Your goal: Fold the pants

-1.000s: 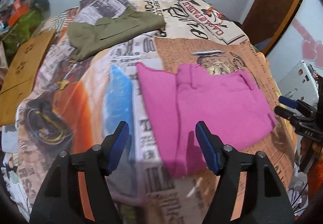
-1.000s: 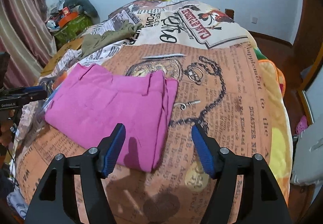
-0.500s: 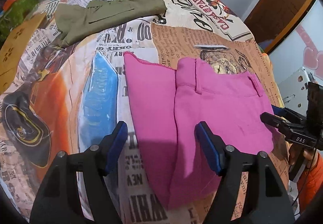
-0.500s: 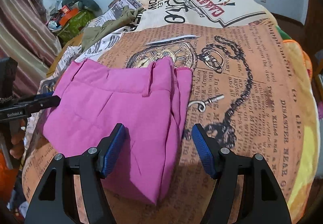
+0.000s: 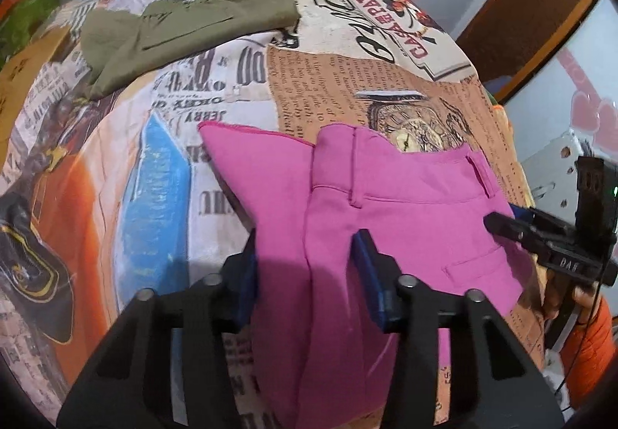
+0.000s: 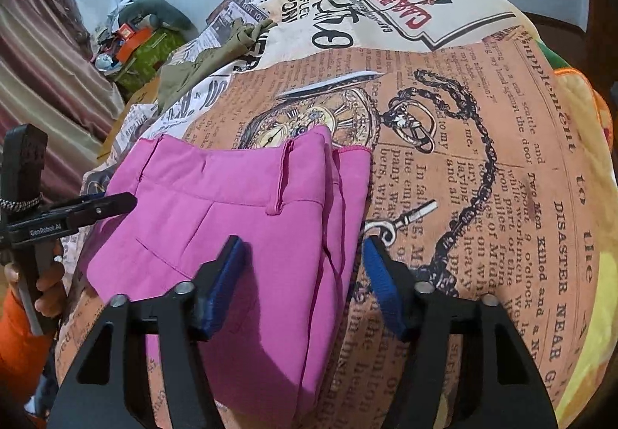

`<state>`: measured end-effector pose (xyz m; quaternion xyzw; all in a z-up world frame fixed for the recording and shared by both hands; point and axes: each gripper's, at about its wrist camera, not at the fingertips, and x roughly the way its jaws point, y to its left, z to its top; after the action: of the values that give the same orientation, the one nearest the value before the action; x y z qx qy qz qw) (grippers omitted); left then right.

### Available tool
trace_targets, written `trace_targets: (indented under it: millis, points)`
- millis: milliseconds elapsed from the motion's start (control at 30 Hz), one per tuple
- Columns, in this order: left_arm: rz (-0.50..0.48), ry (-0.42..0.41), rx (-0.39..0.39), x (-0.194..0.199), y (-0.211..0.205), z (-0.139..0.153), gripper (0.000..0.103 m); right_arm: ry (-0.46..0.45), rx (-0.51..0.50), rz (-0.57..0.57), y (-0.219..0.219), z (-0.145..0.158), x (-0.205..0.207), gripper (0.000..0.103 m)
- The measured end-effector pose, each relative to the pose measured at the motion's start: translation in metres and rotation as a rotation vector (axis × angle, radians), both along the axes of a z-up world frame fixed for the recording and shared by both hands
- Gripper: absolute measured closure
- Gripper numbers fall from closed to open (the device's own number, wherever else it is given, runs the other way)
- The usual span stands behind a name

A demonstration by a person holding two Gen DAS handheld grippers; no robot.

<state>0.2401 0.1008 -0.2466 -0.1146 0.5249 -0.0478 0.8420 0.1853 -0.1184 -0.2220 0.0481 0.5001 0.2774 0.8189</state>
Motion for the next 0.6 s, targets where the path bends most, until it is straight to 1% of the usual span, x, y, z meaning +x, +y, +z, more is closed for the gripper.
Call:
trace_targets:
  millis: [67, 133, 167, 233, 267, 333, 433, 533, 600]
  points:
    - [-0.016, -0.009, 0.02, -0.001, -0.006, 0.001, 0.065, 0.004, 0.008, -0.004, -0.001, 0.0, 0.002, 0.054]
    - [-0.025, -0.016, 0.035, -0.001, -0.01, 0.002, 0.069, 0.004, 0.012, -0.008, -0.001, 0.0, 0.004, 0.065]
    - [-0.027, -0.018, 0.039, -0.001, -0.011, 0.002, 0.07, 0.004, 0.016, -0.008, -0.001, 0.0, 0.005, 0.068]
    - [-0.03, -0.027, 0.041, -0.001, -0.012, 0.004, 0.077, 0.002, 0.016, -0.009, 0.001, 0.001, 0.005, 0.075]
    - [-0.032, -0.031, 0.043, -0.001, -0.012, 0.005, 0.079, 0.0, 0.016, -0.006, 0.002, 0.002, 0.005, 0.077]
    - [-0.035, -0.043, 0.046, -0.002, -0.013, 0.008, 0.083, -0.013, 0.01, -0.006, 0.003, 0.005, 0.004, 0.085]
    - [-0.042, -0.059, 0.061, -0.005, -0.015, 0.013, 0.087, -0.04, 0.004, -0.002, 0.005, 0.011, 0.003, 0.09]
    - [-0.037, -0.081, 0.101, -0.008, -0.018, 0.019, 0.09, -0.077, -0.004, 0.001, 0.008, 0.021, -0.001, 0.091]
    - [-0.038, -0.088, 0.106, -0.009, -0.018, 0.022, 0.091, -0.101, -0.007, 0.004, 0.011, 0.029, -0.003, 0.092]
